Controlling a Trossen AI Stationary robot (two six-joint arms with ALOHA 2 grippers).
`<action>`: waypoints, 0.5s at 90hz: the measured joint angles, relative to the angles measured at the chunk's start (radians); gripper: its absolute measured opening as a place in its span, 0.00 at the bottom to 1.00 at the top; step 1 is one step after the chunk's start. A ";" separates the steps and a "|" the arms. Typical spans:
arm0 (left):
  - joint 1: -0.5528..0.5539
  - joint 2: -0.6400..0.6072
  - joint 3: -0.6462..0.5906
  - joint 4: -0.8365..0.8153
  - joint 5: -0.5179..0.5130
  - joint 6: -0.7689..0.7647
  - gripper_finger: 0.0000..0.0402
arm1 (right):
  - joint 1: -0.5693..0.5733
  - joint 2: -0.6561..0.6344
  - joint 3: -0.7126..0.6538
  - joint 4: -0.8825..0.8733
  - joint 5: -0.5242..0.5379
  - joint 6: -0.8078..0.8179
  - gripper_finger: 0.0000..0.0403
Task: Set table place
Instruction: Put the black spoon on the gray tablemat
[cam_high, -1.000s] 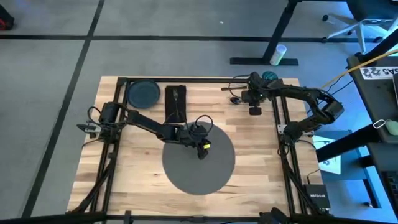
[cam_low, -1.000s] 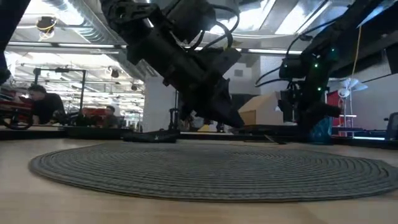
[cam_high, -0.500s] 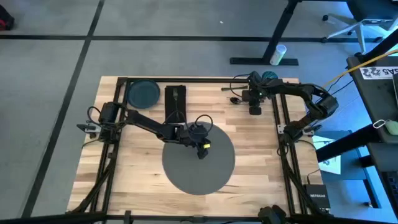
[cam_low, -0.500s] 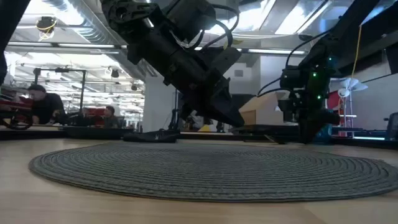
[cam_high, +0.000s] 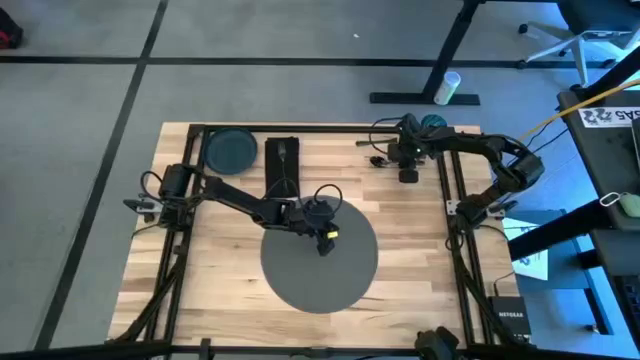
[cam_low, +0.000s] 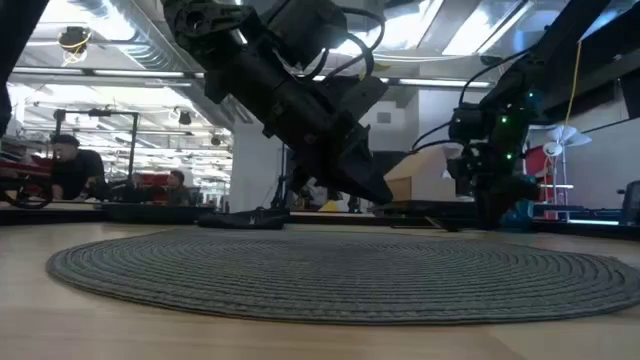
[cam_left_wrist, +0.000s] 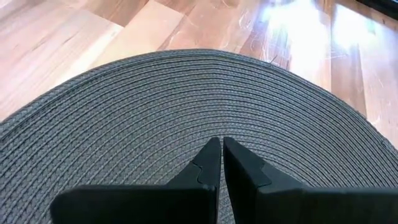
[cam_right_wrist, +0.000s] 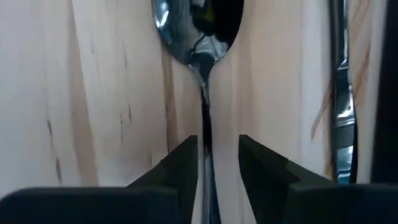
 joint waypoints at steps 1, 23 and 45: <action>0.000 0.000 0.000 0.000 0.000 0.000 0.01 | 0.000 0.000 0.000 0.000 0.002 0.000 0.31; 0.000 0.000 0.000 0.000 0.000 0.000 0.01 | 0.000 0.000 0.000 0.000 0.009 0.001 0.43; 0.000 0.000 0.000 0.000 0.000 0.022 0.00 | 0.000 0.000 0.000 -0.005 0.002 -0.001 0.32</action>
